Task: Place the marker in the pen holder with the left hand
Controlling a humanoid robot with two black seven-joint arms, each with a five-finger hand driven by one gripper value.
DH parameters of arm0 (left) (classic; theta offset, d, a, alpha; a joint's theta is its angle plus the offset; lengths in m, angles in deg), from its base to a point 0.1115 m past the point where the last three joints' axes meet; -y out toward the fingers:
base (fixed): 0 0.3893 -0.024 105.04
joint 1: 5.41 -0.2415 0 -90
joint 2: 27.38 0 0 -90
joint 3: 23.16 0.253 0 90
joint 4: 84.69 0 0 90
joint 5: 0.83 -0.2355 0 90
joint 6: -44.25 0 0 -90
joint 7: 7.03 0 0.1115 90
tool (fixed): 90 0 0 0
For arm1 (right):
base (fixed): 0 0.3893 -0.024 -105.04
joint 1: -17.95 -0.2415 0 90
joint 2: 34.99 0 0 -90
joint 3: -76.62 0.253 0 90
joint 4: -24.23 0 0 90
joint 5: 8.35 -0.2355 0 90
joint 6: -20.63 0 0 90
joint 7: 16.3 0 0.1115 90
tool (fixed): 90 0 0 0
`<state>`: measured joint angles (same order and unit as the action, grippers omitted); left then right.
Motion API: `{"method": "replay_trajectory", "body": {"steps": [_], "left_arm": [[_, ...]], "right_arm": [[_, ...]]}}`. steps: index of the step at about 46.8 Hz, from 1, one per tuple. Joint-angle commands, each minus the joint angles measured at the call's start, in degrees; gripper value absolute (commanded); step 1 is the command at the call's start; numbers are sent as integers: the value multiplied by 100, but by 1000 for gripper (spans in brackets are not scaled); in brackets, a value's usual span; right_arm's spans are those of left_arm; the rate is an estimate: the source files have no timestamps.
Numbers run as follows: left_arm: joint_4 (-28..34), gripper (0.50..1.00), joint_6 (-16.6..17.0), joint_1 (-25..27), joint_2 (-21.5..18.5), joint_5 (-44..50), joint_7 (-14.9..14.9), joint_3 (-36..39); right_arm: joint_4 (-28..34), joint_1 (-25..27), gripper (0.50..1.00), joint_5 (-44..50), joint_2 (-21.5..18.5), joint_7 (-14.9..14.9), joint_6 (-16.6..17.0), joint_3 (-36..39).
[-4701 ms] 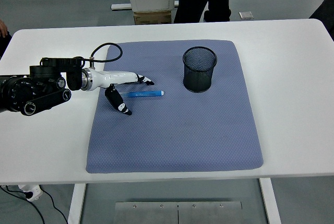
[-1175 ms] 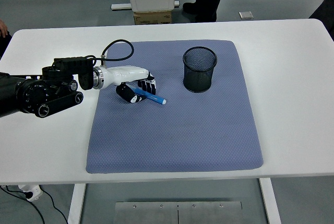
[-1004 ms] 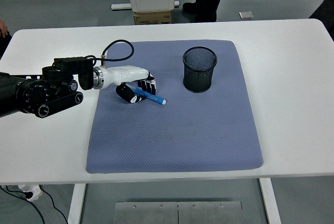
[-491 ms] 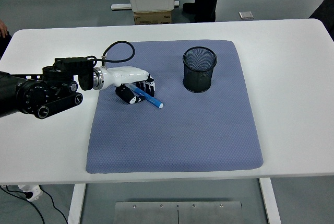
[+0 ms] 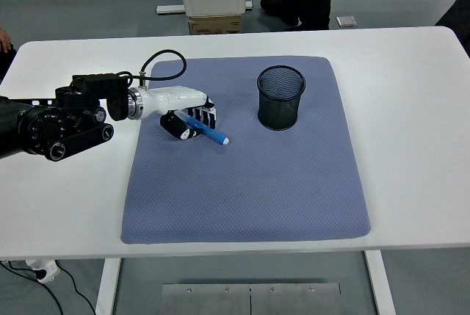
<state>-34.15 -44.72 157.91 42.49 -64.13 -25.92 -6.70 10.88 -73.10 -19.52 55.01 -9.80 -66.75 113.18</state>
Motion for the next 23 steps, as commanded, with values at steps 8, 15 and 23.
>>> {"method": "replay_trajectory", "body": {"steps": [8, 15, 23], "left_arm": [[0, 500, -7, 156, -8, 274, 0, -20], [0, 500, -7, 323, -17, 520, 0, -29], [0, 500, -24, 552, -17, 977, -9, -29]], "right_arm": [[0, 0, 1000, 0, 0, 0, 1, 0], [0, 0, 1000, 0, 0, 0, 1, 0], [0, 0, 1000, 0, 0, 0, -8, 0]]}}
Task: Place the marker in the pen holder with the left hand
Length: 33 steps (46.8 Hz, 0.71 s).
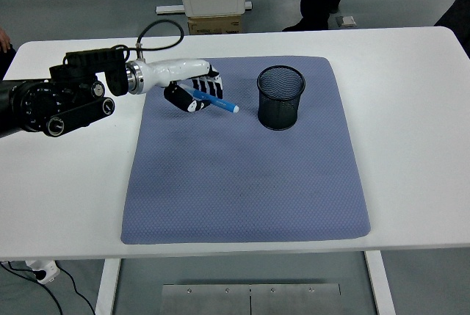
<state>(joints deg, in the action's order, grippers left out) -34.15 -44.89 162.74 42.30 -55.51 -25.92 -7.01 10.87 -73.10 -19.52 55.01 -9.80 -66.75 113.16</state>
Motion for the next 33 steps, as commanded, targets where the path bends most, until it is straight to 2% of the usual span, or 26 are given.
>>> {"method": "replay_trajectory", "body": {"steps": [1, 22, 33], "left_arm": [[0, 500, -7, 86, 2, 149, -9, 2], [0, 500, -16, 350, 99, 756, -9, -95], [0, 500, 10, 341, 379, 1326, -9, -384]], "right_arm": [[1, 0, 1000, 0, 0, 0, -7, -6], [1, 0, 1000, 0, 0, 0, 1, 2], [1, 0, 1000, 0, 0, 0, -7, -6]]}}
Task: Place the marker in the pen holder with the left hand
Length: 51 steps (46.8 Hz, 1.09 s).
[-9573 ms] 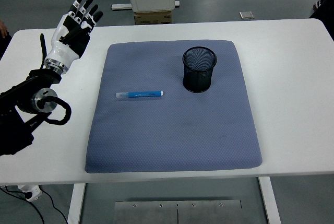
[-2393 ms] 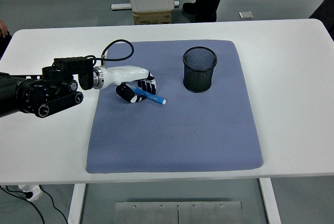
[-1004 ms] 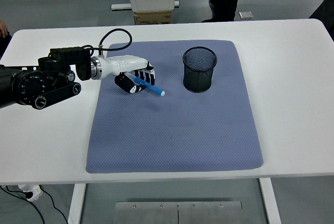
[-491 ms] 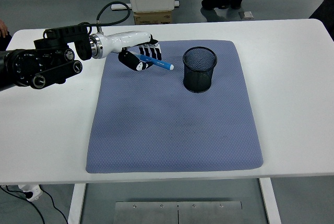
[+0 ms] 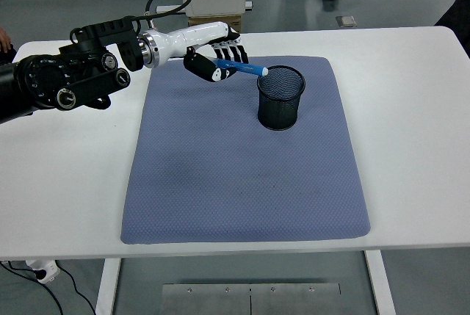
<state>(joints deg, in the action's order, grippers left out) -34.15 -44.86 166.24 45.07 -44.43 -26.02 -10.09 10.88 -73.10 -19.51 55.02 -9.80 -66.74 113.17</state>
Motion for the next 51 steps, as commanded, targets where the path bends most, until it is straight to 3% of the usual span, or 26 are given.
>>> {"method": "replay_trajectory", "body": {"steps": [1, 25, 51], "left_arm": [[0, 500, 8, -17, 129, 272, 1, -94], [0, 500, 34, -193, 745, 1363, 1, -402], [0, 500, 113, -448, 745, 1372, 1, -657]], "right_arm": [[0, 0, 1000, 0, 0, 0, 0, 1], [0, 0, 1000, 0, 0, 0, -8, 1], [0, 0, 1000, 0, 0, 0, -8, -8]]}}
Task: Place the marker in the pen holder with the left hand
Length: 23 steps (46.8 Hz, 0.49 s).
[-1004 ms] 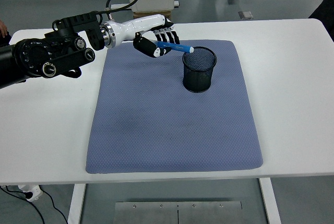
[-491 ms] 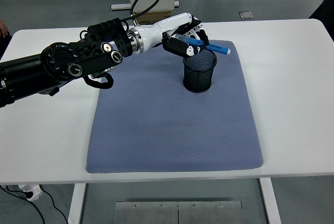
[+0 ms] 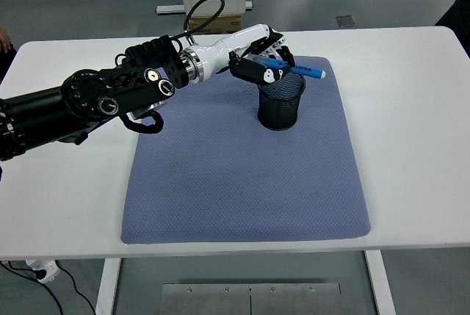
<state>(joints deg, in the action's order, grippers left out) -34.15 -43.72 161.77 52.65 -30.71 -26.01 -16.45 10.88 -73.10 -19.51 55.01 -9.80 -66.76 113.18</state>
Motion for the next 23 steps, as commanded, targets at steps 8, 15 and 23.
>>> {"method": "replay_trajectory", "body": {"steps": [8, 15, 23], "left_arm": [[-9, 500, -1, -9, -31, 9, -1, -30], [-18, 500, -1, 8, -75, -18, -1, -30], [-35, 500, -10, 35, -93, -27, -1, -30]], "right_arm": [[0, 0, 1000, 0, 0, 0, 2, 1], [0, 0, 1000, 0, 0, 0, 2, 0], [0, 0, 1000, 0, 0, 0, 2, -8]]}}
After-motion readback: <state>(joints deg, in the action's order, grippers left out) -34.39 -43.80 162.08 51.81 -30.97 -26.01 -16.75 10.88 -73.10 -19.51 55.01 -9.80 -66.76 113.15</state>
